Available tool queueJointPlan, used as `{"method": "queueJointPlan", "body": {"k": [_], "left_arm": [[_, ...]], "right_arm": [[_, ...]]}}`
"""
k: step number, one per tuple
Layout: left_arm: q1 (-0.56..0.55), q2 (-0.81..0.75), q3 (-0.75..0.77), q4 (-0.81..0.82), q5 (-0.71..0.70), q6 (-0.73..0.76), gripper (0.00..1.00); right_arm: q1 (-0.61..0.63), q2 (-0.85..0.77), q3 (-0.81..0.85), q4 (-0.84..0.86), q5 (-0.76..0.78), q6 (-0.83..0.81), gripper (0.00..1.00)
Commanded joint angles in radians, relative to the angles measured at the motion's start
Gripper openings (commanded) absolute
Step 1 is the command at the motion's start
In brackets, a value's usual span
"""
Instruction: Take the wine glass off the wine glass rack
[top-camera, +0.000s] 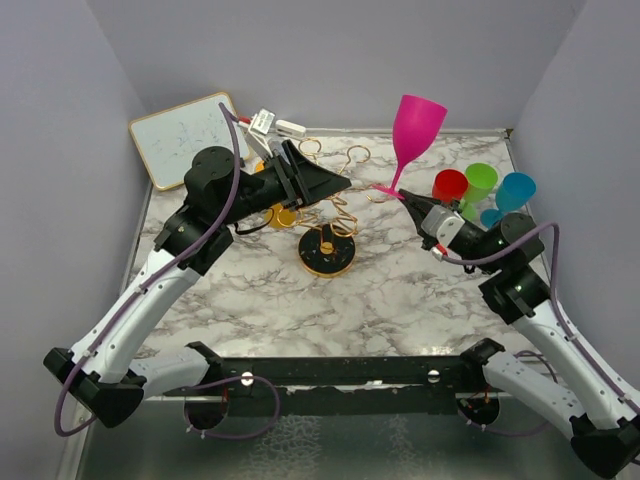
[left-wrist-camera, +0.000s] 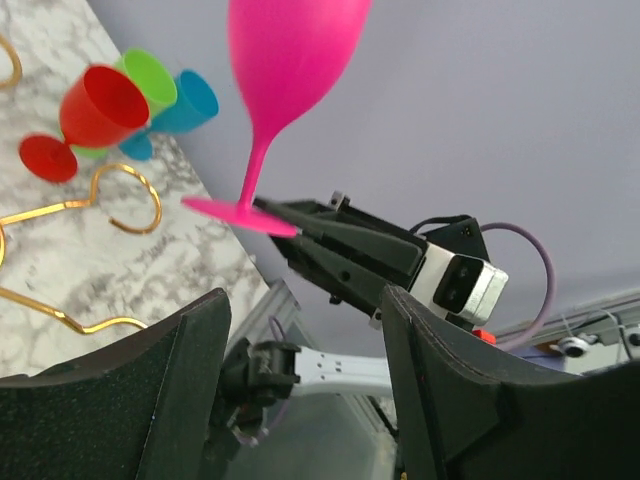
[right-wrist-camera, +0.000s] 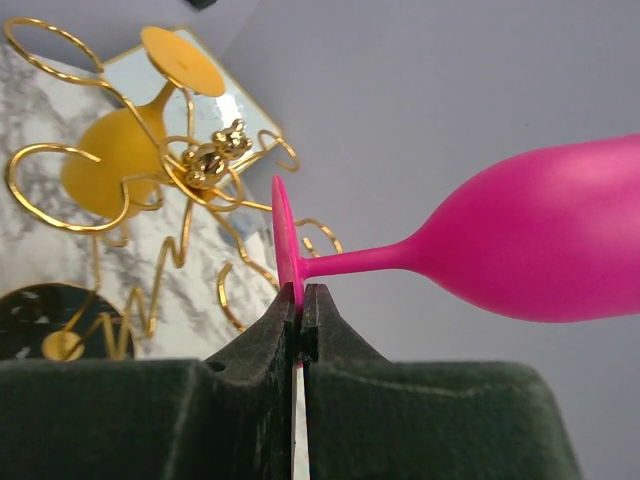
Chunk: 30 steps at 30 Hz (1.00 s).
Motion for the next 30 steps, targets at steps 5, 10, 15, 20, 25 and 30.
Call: {"method": "queueJointPlan", "body": {"k": [5,10,15,20,25,30], "left_arm": [[-0.005,0.015,-0.055,0.119,0.094,-0.239,0.63],[-0.006,0.044,-0.042,0.192,0.066,-0.302,0.63],[-0.006,0.094,-0.028,0.291,0.069,-0.374,0.63],[-0.005,0.121,-0.008,0.323,0.069,-0.39,0.63],[-0.005,0.13,-0.011,0.333,0.071,-0.4,0.63],[-0.005,0.138,-0.016,0.354,0.076,-0.409,0.59]], "right_arm": [[0.029,0.067,0.076,0.273,0.017,-0.216,0.01],[0.046,0.07,0.097,0.264,-0.011,-0.253,0.01],[0.055,0.069,0.095,0.226,-0.063,-0.312,0.01],[0.073,0.073,0.087,0.212,-0.084,-0.353,0.01],[0.092,0.082,0.082,0.219,-0.094,-0.367,0.01],[0.121,0.098,0.083,0.211,-0.086,-0.389,0.01]]}}
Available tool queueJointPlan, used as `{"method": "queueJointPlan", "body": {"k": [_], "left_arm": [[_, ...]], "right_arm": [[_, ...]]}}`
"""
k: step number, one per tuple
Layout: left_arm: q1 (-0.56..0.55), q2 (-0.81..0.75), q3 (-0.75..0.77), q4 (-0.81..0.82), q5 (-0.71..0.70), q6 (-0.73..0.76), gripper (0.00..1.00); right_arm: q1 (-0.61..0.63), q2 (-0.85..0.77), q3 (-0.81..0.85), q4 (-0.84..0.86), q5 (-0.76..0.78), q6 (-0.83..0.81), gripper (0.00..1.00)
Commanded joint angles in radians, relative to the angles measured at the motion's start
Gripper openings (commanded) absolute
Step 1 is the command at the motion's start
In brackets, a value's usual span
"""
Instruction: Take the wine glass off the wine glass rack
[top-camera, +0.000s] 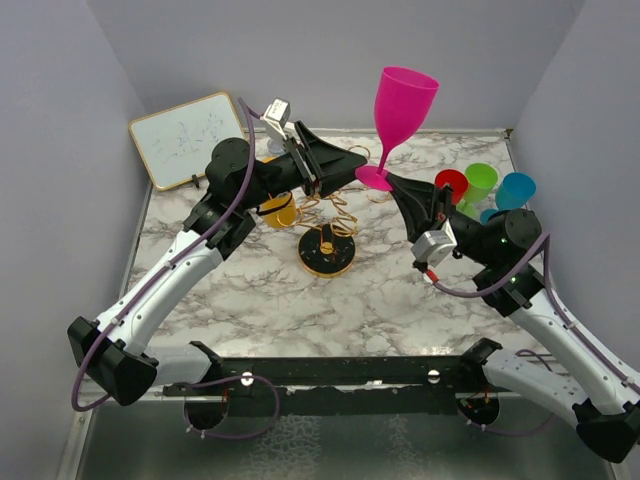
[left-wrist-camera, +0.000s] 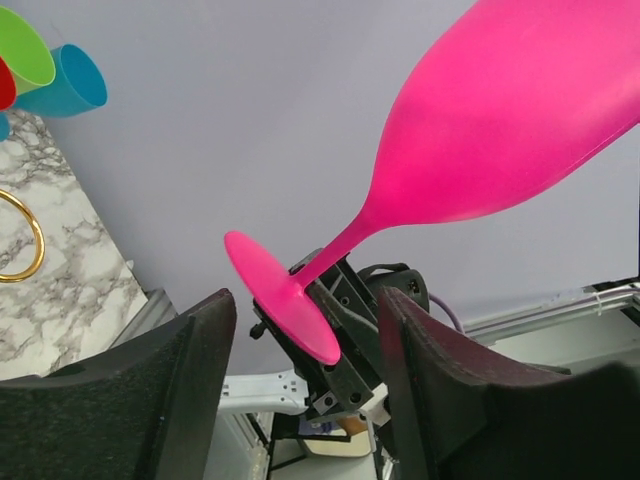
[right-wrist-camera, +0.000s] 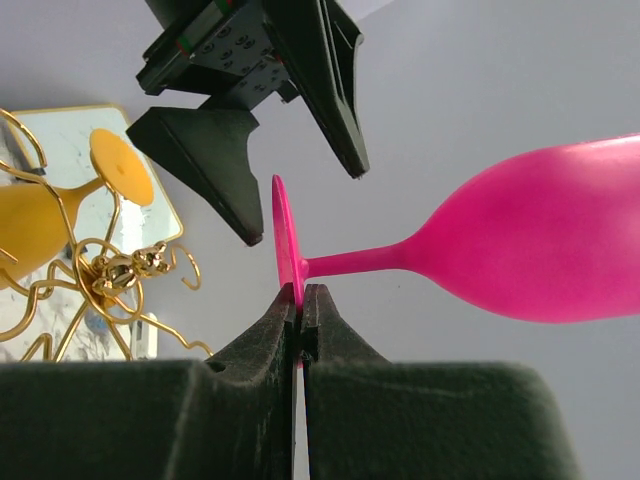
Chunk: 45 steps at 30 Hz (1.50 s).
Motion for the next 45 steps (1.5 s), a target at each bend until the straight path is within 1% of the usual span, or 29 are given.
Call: {"method": "queueJointPlan", "body": {"k": [1,4,5,8,11,12,14,16,19,22,24,29,31,33,34,35,37,38,39,41,42,45], "left_arm": [[-0.005,0.006,0.02,0.068,0.021,-0.031,0.56],[-0.005,0.011,0.016,0.086,0.033,-0.039,0.47],[-0.005,0.012,0.015,0.086,0.036,-0.038,0.41],[-0.005,0.008,0.0,0.106,0.049,-0.04,0.2],[-0.006,0.002,-0.013,0.108,0.056,-0.028,0.01],[-0.005,-0.003,-0.017,0.106,0.057,-0.02,0.0],[-0.005,-0.013,-0.025,0.096,0.054,0.003,0.0],[-0.004,-0.031,-0.028,0.073,0.042,0.038,0.0],[-0.005,-0.074,-0.008,-0.01,-0.015,0.139,0.0],[-0.005,-0.136,0.006,-0.104,-0.109,0.237,0.0],[-0.004,-0.175,0.006,-0.144,-0.158,0.276,0.0],[-0.004,-0.251,0.004,-0.206,-0.228,0.345,0.0],[-0.004,-0.276,0.002,-0.235,-0.255,0.377,0.0],[-0.004,-0.304,-0.006,-0.266,-0.28,0.421,0.0],[-0.004,-0.32,-0.013,-0.285,-0.295,0.448,0.0],[-0.004,-0.338,-0.021,-0.303,-0.308,0.479,0.0],[-0.004,-0.381,-0.043,-0.338,-0.346,0.518,0.0],[-0.004,-0.406,-0.056,-0.355,-0.363,0.533,0.0],[-0.004,-0.438,-0.069,-0.37,-0.38,0.545,0.0],[-0.004,-0.487,-0.093,-0.398,-0.409,0.564,0.0],[-0.004,-0.512,-0.103,-0.41,-0.422,0.573,0.0],[-0.004,-0.58,-0.128,-0.466,-0.463,0.599,0.0]], "right_arm": [[0.03,0.015,0.005,0.003,-0.004,-0.041,0.01],[0.055,0.024,0.002,0.006,0.011,-0.058,0.01],[0.063,0.026,0.001,0.005,0.017,-0.061,0.01],[0.081,0.03,-0.003,0.006,0.042,-0.066,0.01],[0.089,0.02,-0.016,0.011,0.06,-0.051,0.01],[0.09,0.016,-0.019,0.01,0.066,-0.041,0.02],[0.091,0.0,-0.025,0.01,0.078,-0.009,0.07],[0.091,-0.021,-0.031,0.005,0.092,0.028,0.19],[0.091,-0.063,-0.037,-0.039,0.101,0.082,0.29],[0.091,-0.112,-0.049,-0.079,0.109,0.132,0.3],[0.091,-0.139,-0.059,-0.1,0.12,0.159,0.31],[0.091,-0.198,-0.066,-0.202,0.143,0.209,0.31],[0.091,-0.215,-0.055,-0.244,0.154,0.277,0.31],[0.091,-0.218,-0.027,-0.277,0.204,0.424,0.31],[0.091,-0.212,-0.001,-0.296,0.243,0.516,0.31],[0.091,-0.198,0.038,-0.34,0.281,0.618,0.28],[0.091,-0.138,0.167,-0.488,0.386,0.829,0.17],[0.091,-0.093,0.245,-0.58,0.43,0.922,0.07],[0.091,-0.044,0.333,-0.692,0.453,0.987,0.02],[0.091,0.057,0.483,-0.876,0.425,1.057,0.01],[0.091,0.1,0.531,-0.932,0.403,1.081,0.01],[0.091,0.192,0.622,-1.017,0.385,1.138,0.01]]}}
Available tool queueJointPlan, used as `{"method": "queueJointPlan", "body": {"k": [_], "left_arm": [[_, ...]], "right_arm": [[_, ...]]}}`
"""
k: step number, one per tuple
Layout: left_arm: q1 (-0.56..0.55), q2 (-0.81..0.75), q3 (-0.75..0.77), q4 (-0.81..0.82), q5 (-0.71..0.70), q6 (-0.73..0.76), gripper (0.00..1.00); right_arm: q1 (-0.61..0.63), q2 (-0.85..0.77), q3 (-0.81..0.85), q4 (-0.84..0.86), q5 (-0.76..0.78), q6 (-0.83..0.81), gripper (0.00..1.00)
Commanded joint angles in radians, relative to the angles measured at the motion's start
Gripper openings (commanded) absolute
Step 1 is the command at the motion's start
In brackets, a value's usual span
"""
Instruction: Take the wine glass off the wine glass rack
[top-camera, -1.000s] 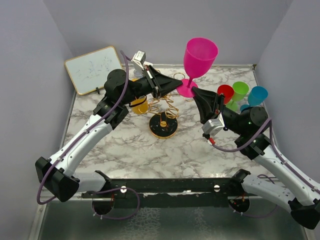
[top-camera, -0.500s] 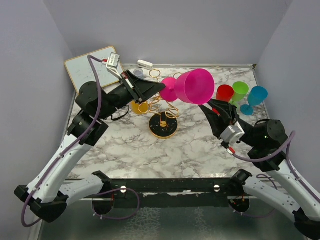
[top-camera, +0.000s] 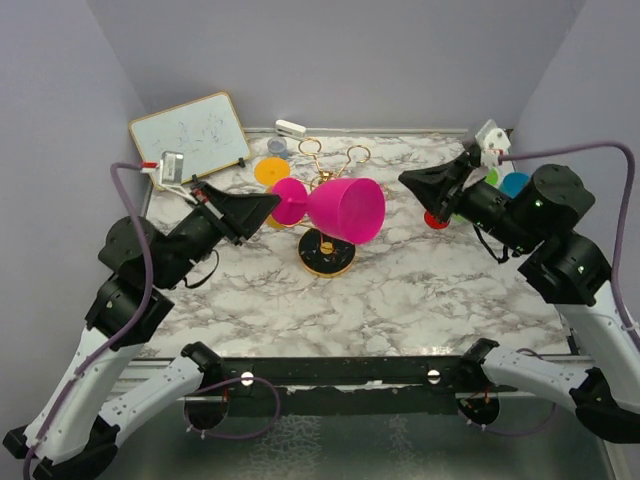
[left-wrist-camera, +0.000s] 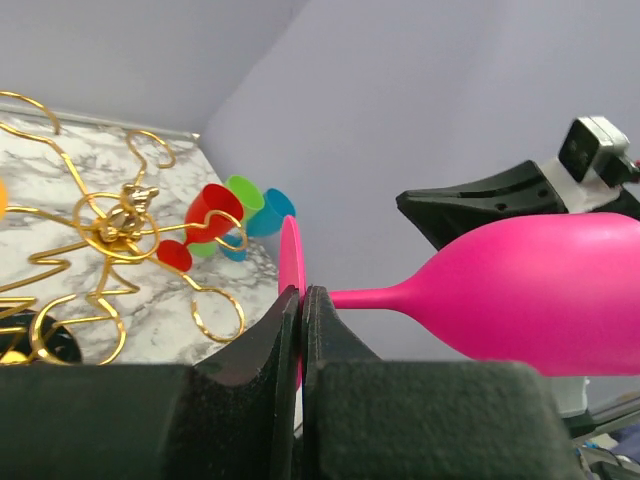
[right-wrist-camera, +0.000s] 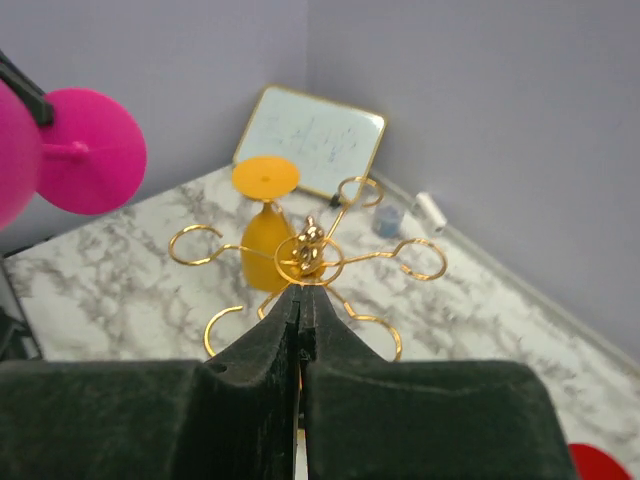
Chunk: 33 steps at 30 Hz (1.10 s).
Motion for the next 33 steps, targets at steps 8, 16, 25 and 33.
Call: {"method": "queueJointPlan", "body": {"k": [8,16,25,33], "left_arm": [[0.002,-0.182,-0.026,-0.249,-0.204,0.125,0.0],[0.002,-0.147,-0.004,-0.28,-0.198,0.172,0.0],[0.001,-0.096,0.004,-0.247,-0.167,0.184,0.0],[0.002,-0.061,0.018,-0.213,-0.146,0.185,0.0]], "right_arm": [[0.005,0.167,0.264,-0.295,-0.146,0.31,0.33],[0.005,0.182,0.346,-0.264,-0.345,0.372,0.4],[0.004,0.216,0.345,-0.278,-0.399,0.372,0.4],[0.005,0.232,0.332,-0.292,-0.384,0.356,0.41]]}}
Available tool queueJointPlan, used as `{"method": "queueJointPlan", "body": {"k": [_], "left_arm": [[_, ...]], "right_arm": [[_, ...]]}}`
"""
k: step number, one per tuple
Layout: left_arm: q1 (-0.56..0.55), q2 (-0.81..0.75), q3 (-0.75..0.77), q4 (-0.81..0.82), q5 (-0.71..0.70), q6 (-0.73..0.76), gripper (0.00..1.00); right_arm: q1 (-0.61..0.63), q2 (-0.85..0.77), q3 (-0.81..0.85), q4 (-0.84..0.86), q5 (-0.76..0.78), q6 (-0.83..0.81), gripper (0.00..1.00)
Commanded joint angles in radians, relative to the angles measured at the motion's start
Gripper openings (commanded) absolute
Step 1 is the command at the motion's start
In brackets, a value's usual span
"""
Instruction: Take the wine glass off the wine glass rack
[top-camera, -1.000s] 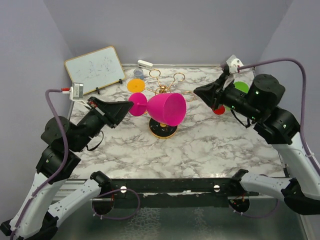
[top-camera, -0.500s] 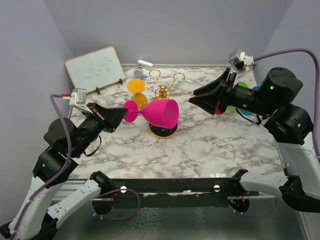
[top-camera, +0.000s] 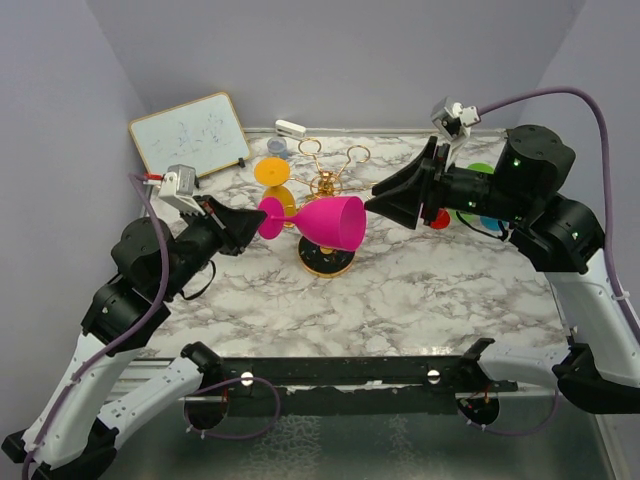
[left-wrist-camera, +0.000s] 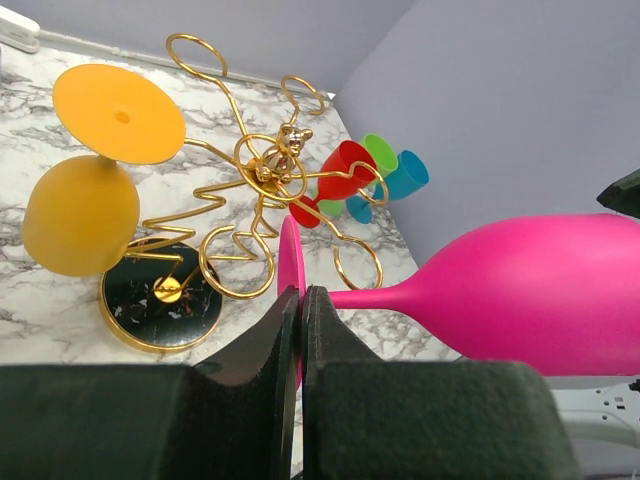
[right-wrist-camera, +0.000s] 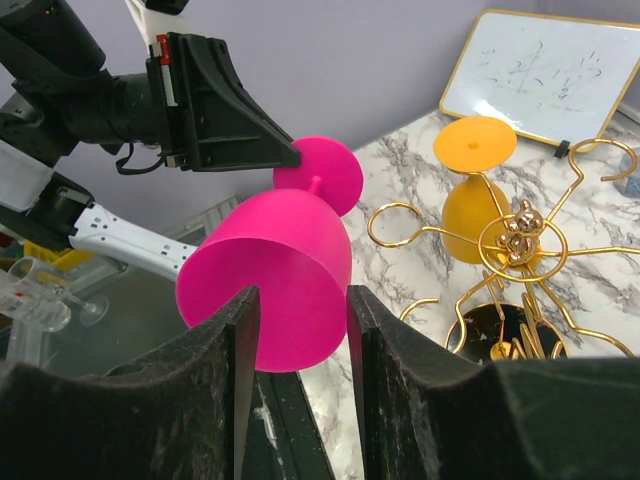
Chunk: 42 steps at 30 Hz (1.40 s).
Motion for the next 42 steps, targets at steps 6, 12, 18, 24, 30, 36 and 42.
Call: {"method": "queueJointPlan", "body": {"k": [6,12,18,24,30,36,42], "left_arm": [[0.002,0.012,0.039,0.079,0.036,0.006,0.0],[0.002,0.019,0.037,0.092,0.047,0.0,0.0],[0.002,0.04,0.037,0.112,0.06,-0.003,0.0],[0.002,0.064,0.042,0.135,0.078,-0.003,0.0],[0.002,0.077,0.054,0.142,0.089,-0.002,0.0],[0.002,0.072,0.052,0.121,0.072,0.001,0.07],[0.002,0.036,0.05,0.056,-0.022,0.021,0.51]], "right_arm": [[0.004,-0.006,-0.03,-0.028,0.027,-0.026,0.4],[0.004,0.002,-0.052,-0.027,0.021,-0.038,0.4],[0.004,0.012,-0.06,-0.024,0.004,-0.038,0.38],[0.004,0.026,-0.071,-0.023,0.005,-0.042,0.34],[0.004,0.03,-0.084,-0.018,0.023,-0.042,0.12],[0.004,0.006,-0.095,-0.004,0.083,-0.033,0.01],[0.004,-0.045,-0.085,0.014,0.205,-0.009,0.01]]}}
